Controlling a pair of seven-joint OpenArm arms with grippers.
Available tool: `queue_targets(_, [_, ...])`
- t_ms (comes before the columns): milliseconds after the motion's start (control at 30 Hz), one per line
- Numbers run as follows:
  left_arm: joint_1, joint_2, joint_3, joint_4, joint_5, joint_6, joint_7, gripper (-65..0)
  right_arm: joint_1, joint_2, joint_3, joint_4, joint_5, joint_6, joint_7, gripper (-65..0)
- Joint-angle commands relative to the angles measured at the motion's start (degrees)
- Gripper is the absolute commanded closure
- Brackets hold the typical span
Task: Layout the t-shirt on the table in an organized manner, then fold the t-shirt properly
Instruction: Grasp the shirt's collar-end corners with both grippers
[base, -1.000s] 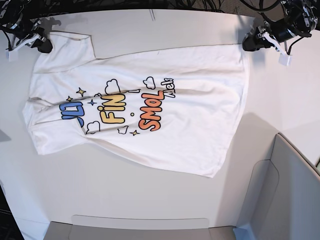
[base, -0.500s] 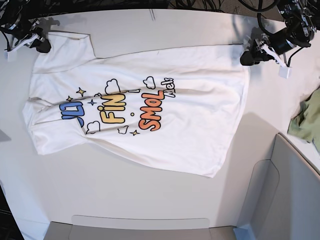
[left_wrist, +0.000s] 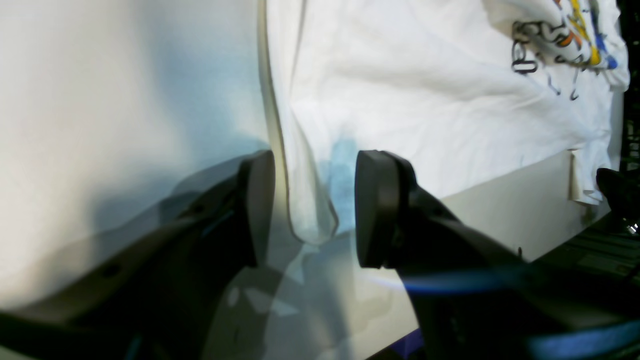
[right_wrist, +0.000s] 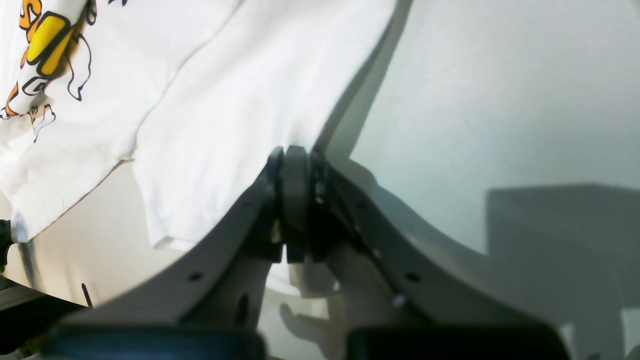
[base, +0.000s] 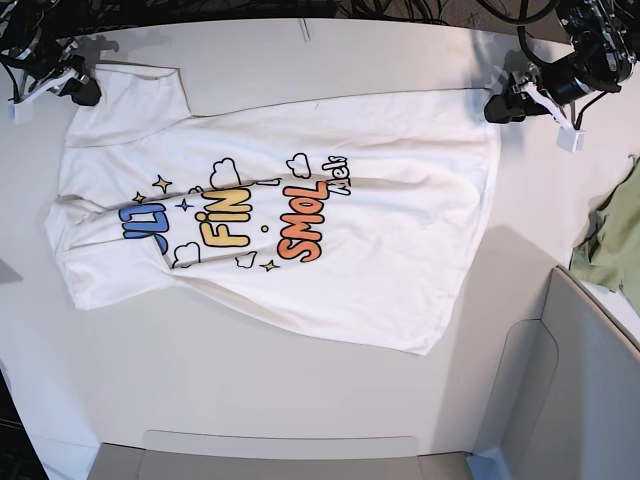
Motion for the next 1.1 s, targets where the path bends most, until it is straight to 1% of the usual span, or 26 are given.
queue_targets(0, [0.3,-0.6,-0.2,0.5,2.3,0.2,0.6,-25.9,-0.5,0.8,0.3,0.3,-2.8,-0.1,-1.4,0.0])
queue_targets(233, [4.3,-0.6,-0.1,2.8,2.5,0.2,0.6,-25.9,-0.5,0.8,0.5,0.3,-2.8,-0.1,-1.4,0.0])
queue_targets(333, [5.5,-0.6,2.5,5.5,2.6,0.2,0.6,-25.9,-0.5,0.7,0.3,0.4,-2.8,-0.1,-1.4,0.0])
queue_targets(500, [5.5,-0.5,5.5,5.7,2.7,0.2,0.6,-25.9,-0.5,0.6,0.3,0.4,-2.8,-0.1,-1.4,0.0])
queue_targets(667, [4.7,-0.5,5.3,5.7,2.7,0.2,0.6,-25.7,-0.5,0.6,0.3,0.4,-2.8,-0.1,-1.4,0.0])
queue_targets(767, [2.9,-0.7,5.2,4.5,2.8,0.2,0.6,-21.9,-0.6,0.6,0.3,0.4,-2.6,-0.1,-1.5,0.0])
queue_targets(867, [2.6,-0.9,5.2,1.4,2.8,0.2,0.6,-16.6,-1.3,0.8,0.2,0.4,-2.5,-0.1,-1.5,0.0])
queue_targets(967, [1.8,-0.9,5.6,-1.3,2.8,0.2,0.6,-8.8,-1.3,0.9,0.2,0.5,-2.4,-0.1,-3.5,0.0])
queue_targets(1033, [0.8,-0.7,5.6,-1.3,2.8,0.2,0.6,-1.0,-1.2,0.9,0.2,0.5,-2.4,-0.1,-3.9,0.0])
queue_targets(1067, [0.4,-0.7,5.6,-1.3,2.8,0.2,0.6,0.0,-1.2,0.9,0.2,0.5,-2.4,-0.1,-3.9,0.0])
